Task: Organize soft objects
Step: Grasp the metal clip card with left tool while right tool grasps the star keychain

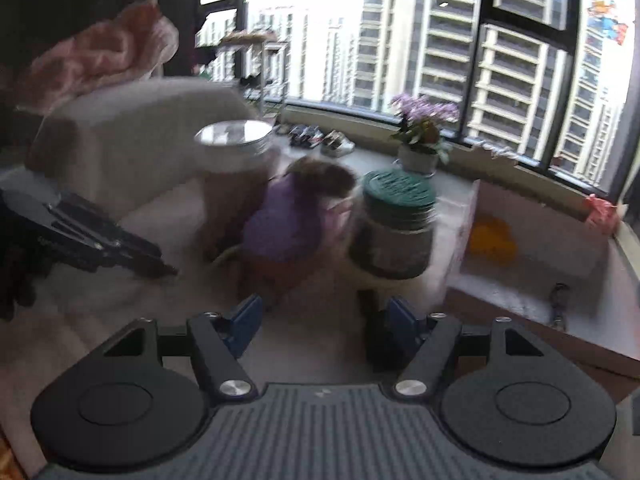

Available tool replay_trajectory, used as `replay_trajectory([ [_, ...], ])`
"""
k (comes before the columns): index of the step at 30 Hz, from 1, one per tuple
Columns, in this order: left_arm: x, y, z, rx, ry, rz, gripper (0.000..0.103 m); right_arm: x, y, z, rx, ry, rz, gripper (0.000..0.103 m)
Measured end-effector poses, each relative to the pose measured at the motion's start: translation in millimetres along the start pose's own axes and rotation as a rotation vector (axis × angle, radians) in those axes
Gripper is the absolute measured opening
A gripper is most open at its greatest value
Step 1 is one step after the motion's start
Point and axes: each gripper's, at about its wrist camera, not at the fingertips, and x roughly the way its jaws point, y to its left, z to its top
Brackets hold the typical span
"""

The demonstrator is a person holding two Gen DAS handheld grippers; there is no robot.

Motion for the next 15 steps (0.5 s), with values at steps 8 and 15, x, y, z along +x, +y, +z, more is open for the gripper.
replay_trajectory([
  [8, -11, -20, -8, 0.068, -0.001, -0.017, 0.025, 64, 17, 27, 0.015, 0.089, 0.110, 0.069],
  [15, -14, -10, 0, 0.087, -0.037, 0.078, 0.025, 65, 31, 24, -0.042, 0.131, 0.123, 0.005],
])
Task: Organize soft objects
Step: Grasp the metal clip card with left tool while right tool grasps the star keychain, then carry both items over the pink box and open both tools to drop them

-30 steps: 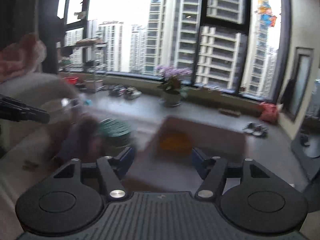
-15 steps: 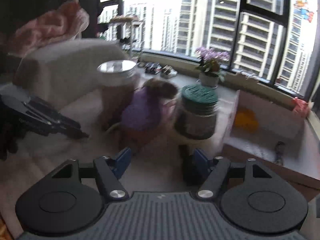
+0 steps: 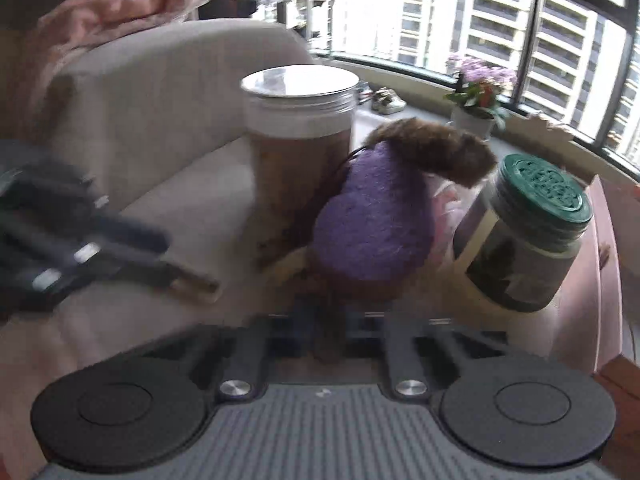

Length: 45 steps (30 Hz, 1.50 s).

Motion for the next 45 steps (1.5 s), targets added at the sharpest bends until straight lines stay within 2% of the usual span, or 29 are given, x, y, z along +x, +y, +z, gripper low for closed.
replay_trajectory([
  [5, 9, 10, -2, -0.051, 0.013, -0.024, 0.025, -25, -5, -23, 0.011, 0.029, 0.034, 0.004],
  [9, 10, 8, -3, -0.039, 0.017, -0.046, 0.034, -39, -5, -32, -0.003, 0.026, 0.038, 0.006],
  [10, 10, 6, -2, -0.037, 0.019, -0.054, 0.034, -40, -5, -33, -0.013, 0.019, 0.026, 0.013],
  [11, 10, 5, -2, -0.038, 0.024, -0.060, 0.034, -41, -3, -32, -0.026, 0.011, 0.007, 0.025],
  [13, 9, 2, -2, -0.018, 0.034, -0.058, 0.035, -40, 0, -29, -0.043, -0.011, -0.014, 0.039],
  [19, 16, -1, 2, 0.070, 0.070, 0.058, 0.034, -24, 6, -17, -0.064, -0.014, 0.023, 0.039],
  [22, 23, 1, 2, 0.066, 0.097, 0.017, 0.035, -16, 7, -16, -0.060, -0.007, 0.034, 0.039],
  [25, 25, -4, 2, 0.103, 0.097, 0.000, 0.038, -14, 5, -15, -0.043, -0.004, 0.052, 0.038],
  [27, 26, -7, 2, 0.122, 0.097, -0.010, 0.037, -16, 3, -16, -0.038, -0.004, 0.062, 0.027],
  [28, 26, -8, 2, 0.119, 0.094, -0.006, 0.037, -17, 3, -16, -0.038, -0.001, 0.063, 0.019],
  [32, 24, -10, 1, 0.096, 0.092, 0.034, 0.028, -32, -3, -17, -0.012, -0.023, 0.063, 0.019],
  [37, 20, -20, -1, 0.046, 0.080, 0.091, 0.024, -64, -12, -25, 0.002, -0.070, 0.044, 0.019],
  [42, 10, -54, -11, 0.031, 0.069, 0.038, 0.024, -97, -26, -39, 0.026, -0.079, -0.019, 0.019],
  [45, 8, -82, -16, 0.047, 0.074, -0.030, 0.024, -120, -37, -53, 0.046, -0.090, -0.084, 0.019],
])
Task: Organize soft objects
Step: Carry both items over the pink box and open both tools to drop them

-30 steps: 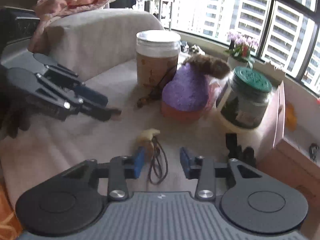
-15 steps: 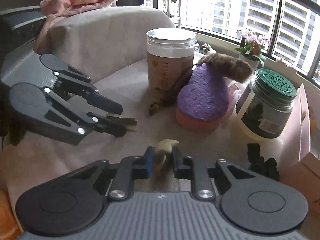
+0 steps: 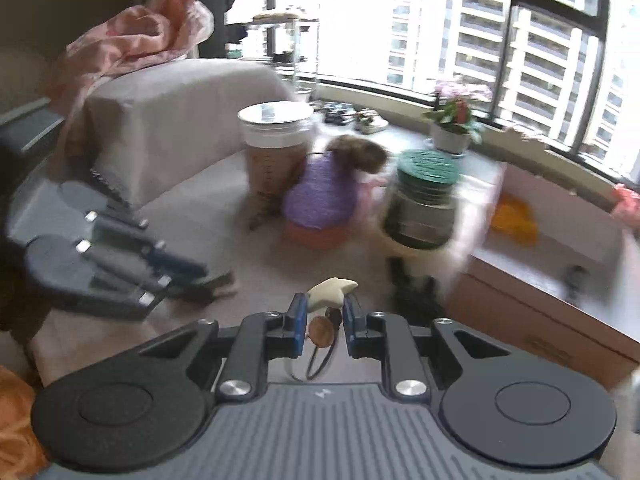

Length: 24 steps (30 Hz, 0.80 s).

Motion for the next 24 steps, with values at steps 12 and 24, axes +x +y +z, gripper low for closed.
replay_trajectory([
  [12, 13, -94, 69, 0.109, -0.151, -0.165, 0.024, -87, -89, -2, 0.139, -0.125, -0.230, 0.019],
  [24, 87, -98, 220, -0.010, -0.213, -0.166, 0.025, -47, -175, 108, 0.182, -0.199, -0.258, 0.019],
])
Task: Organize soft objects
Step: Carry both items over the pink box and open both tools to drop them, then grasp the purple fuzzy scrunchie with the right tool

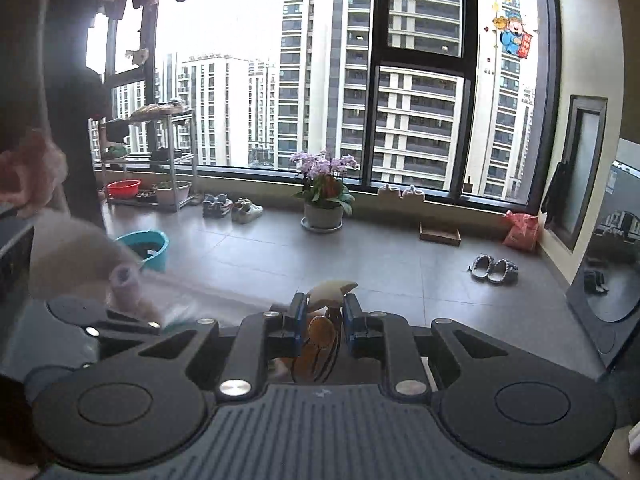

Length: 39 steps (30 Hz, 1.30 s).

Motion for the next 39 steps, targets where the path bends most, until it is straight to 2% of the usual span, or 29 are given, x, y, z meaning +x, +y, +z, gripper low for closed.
replay_trajectory([
  [1, 13, 6, 3, -0.022, 0.030, -0.002, 0.025, 14, -2, 3, 0.010, 0.025, -0.004, 0.020],
  [2, 30, 11, 3, -0.035, 0.069, 0.001, 0.025, 30, -4, 4, 0.034, 0.061, -0.015, 0.027],
  [4, 45, 15, -6, -0.021, 0.087, 0.031, 0.025, 51, -7, -3, 0.069, 0.126, -0.022, 0.040],
  [7, 43, 23, -16, -0.043, 0.074, 0.014, 0.025, 65, -2, -24, 0.060, 0.176, -0.032, 0.041],
  [9, 34, 29, -17, -0.063, 0.047, 0.002, 0.025, 66, 2, -35, 0.047, 0.190, -0.056, 0.042],
  [14, -10, 32, -29, -0.067, -0.033, 0.052, 0.025, 52, 11, -50, 0.044, 0.171, -0.079, 0.043],
  [17, -31, 36, -40, -0.088, -0.042, 0.086, 0.025, 34, 28, -61, 0.006, 0.132, -0.089, 0.048],
  [20, -53, 47, -54, -0.115, -0.054, 0.085, 0.025, 21, 51, -71, -0.034, 0.107, -0.083, 0.050],
  [23, -75, 58, -73, -0.135, -0.044, 0.079, 0.025, 18, 80, -72, -0.088, 0.128, -0.047, 0.051],
  [27, -114, 81, -93, -0.160, -0.040, 0.105, 0.025, 18, 110, -59, -0.111, 0.153, 0.010, 0.051],
  [31, -158, 124, -98, -0.287, -0.082, 0.222, 0.025, 34, 134, -27, -0.100, 0.194, 0.085, 0.052],
  [33, -174, 148, -104, -0.359, -0.107, 0.297, 0.025, 51, 154, -1, -0.096, 0.221, 0.139, 0.053],
  [34, -180, 158, -107, -0.376, -0.113, 0.323, 0.025, 62, 166, 12, -0.097, 0.239, 0.168, 0.057],
  [35, -184, 165, -110, -0.383, -0.117, 0.342, 0.025, 77, 182, 27, -0.101, 0.267, 0.205, 0.061],
  [39, -196, 180, -127, -0.342, -0.107, 0.393, 0.025, 152, 247, 62, -0.107, 0.412, 0.297, 0.061],
])
